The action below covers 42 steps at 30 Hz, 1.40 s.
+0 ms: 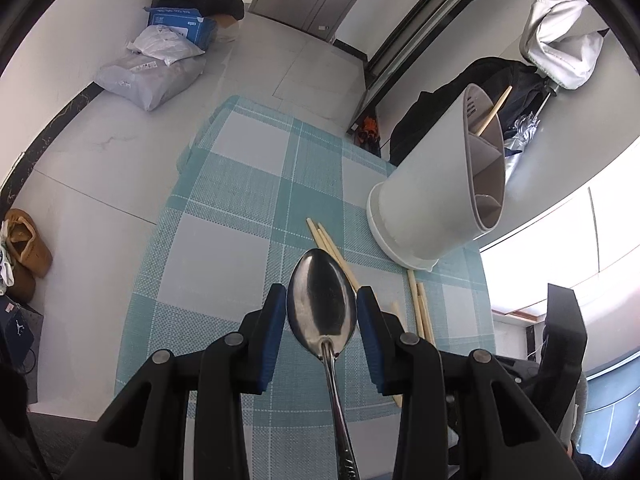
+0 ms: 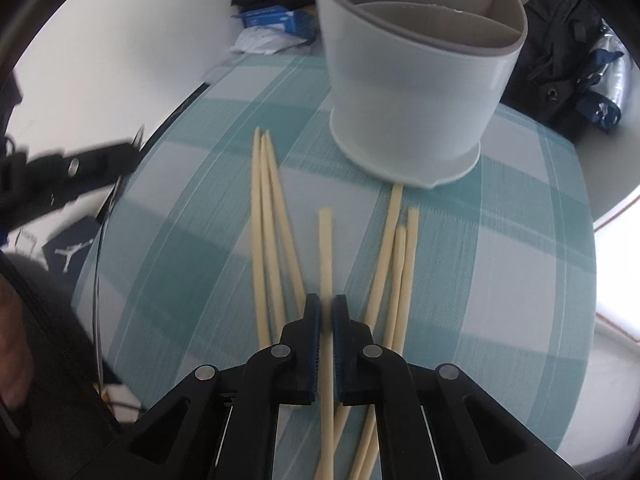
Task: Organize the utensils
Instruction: 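Grasp another chopstick with the right gripper while the left gripper holds the spoon, then lift the chopstick with the right gripper while the left gripper carries the spoon over the holder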
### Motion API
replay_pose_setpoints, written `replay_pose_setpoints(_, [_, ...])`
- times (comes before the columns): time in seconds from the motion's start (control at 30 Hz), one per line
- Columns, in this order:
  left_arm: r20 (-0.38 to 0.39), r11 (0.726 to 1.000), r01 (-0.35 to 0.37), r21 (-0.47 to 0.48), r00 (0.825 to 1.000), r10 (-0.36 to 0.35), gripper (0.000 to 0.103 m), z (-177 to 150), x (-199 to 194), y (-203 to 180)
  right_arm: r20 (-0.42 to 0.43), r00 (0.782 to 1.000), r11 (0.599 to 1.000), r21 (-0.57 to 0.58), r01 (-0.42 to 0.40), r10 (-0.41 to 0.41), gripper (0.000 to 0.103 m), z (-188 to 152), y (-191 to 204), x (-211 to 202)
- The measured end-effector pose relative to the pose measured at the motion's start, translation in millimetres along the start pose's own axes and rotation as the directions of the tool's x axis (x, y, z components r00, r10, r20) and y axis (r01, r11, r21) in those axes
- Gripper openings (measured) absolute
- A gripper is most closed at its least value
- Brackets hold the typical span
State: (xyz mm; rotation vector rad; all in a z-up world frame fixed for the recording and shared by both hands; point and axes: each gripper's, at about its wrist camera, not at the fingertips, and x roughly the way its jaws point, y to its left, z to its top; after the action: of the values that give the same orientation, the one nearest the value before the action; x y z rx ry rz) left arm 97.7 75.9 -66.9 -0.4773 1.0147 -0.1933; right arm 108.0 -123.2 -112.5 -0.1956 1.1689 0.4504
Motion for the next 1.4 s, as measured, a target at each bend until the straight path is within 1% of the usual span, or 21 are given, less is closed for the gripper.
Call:
replay_pose_setpoints(0.07, [0.003,1.0,-0.003,-0.001,1.0,0.003,0.031,0.7,0.0,0.2,-0.013,1.0,1.0,-0.009,-0.013,0.013,0.007,-2.4,-0.5,0.4])
replay_pose_setpoints(0.1, [0.003,1.0,-0.005,-0.003,1.0,0.005,0.031,0.9,0.7,0.6,-0.009,1.0,1.0,-0.013,-0.006,0.005,0.008,-1.8,-1.5,0.5])
replay_pose_setpoints(0.23, [0.0,1.0,-0.007,-0.015,1.0,0.007,0.031,1.6,2.0,2.8,0.002,1.0,1.0,-0.016,0.021,-0.021,0.019,14.3,-10.0,7.2])
replay_pose_setpoints(0.33, [0.011,1.0,-0.008,-0.021,1.0,0.008,0.031,2.7,0.6,3.7,0.005,1.0,1.0,-0.016,0.011,-0.011,0.021,29.1,-15.2,14.6])
replay_pose_setpoints(0.4, [0.021,1.0,-0.012,-0.022,1.0,0.012,0.031,2.9,-0.9,4.1,-0.003,1.0,1.0,-0.024,0.011,-0.011,0.021,35.4,-9.2,21.9])
replay_pose_setpoints(0.5, [0.032,0.999,-0.015,-0.031,0.999,0.016,0.031,3.6,-2.1,4.8,0.011,1.0,0.999,-0.046,0.02,-0.019,0.029,43.8,-7.5,26.1])
replay_pose_setpoints(0.6, [0.05,0.999,-0.017,-0.037,0.999,0.019,0.031,4.2,-4.9,4.4,0.019,0.999,0.997,-0.073,0.037,-0.035,0.029,55.6,-2.1,33.2])
replay_pose_setpoints(0.67, [0.069,0.999,-0.028,-0.034,0.997,0.03,0.031,4.6,-8.0,3.0,0.02,0.998,0.993,-0.101,0.064,-0.063,0.024,59.1,3.4,35.7])
replay_pose_setpoints(0.7, [0.078,0.999,-0.032,-0.033,0.996,0.034,0.031,4.7,-9.0,2.1,0.022,0.998,0.992,-0.111,0.056,-0.054,0.011,59.4,6.1,35.7])
replay_pose_setpoints(0.73, [0.088,0.999,-0.038,-0.03,0.995,0.04,0.031,4.7,-10.1,1.1,0.023,0.999,0.992,-0.119,0.052,-0.049,0.006,59.6,10.7,35.9])
replay_pose_setpoints(0.8, [0.112,0.998,-0.053,-0.024,0.992,0.055,0.031,5.1,-13.3,-1.7,0.039,0.998,0.991,-0.123,0.047,-0.043,0.006,59.0,12.4,34.0])
replay_pose_setpoints(0.93, [0.174,0.997,-0.073,0.003,0.982,0.071,0.031,3.0,-22.4,-11.1,0.124,0.992,0.997,-0.071,-0.01,0.018,0.006,44.4,1.4,6.9])
replay_pose_setpoints(0.97, [0.193,0.997,-0.073,0.009,0.979,0.07,0.031,1.8,-25.8,-14.0,0.159,0.986,0.998,-0.042,-0.047,0.053,0.006,41.3,-3.0,-3.5])
replay_pose_setpoints(1.03, [0.227,0.997,-0.07,0.015,0.972,0.064,0.031,-0.5,-31.3,-17.9,0.223,0.972,0.997,-0.012,-0.07,0.071,0.006,35.0,-10.3,-21.8])
replay_pose_setpoints(1.1, [0.254,0.998,-0.061,0.02,0.966,0.054,0.031,-2.2,-35.6,-23.2,0.298,0.95,0.994,0.02,-0.106,0.095,0.006,27.7,-21.1,-42.3])
replay_pose_setpoints(1.23, [0.32,0.997,-0.062,0.045,0.947,0.044,0.031,-4.3,-46.9,-36.7,0.432,0.898,0.987,0.084,-0.137,0.088,0.006,12.1,-46.0,-81.6])
replay_pose_setpoints(1.33, [0.366,0.998,-0.041,0.047,0.93,0.021,0.031,-3.7,-57.9,-46.4,0.503,0.86,0.978,0.118,-0.171,0.09,0.005,4.7,-54.8,-97.6])
replay_pose_setpoints(1.4, [0.383,0.998,-0.029,0.047,0.924,0.009,0.031,-2.4,-63.4,-51.9,0.536,0.84,0.974,0.137,-0.178,0.079,0.005,-1.3,-62.8,-109.3])
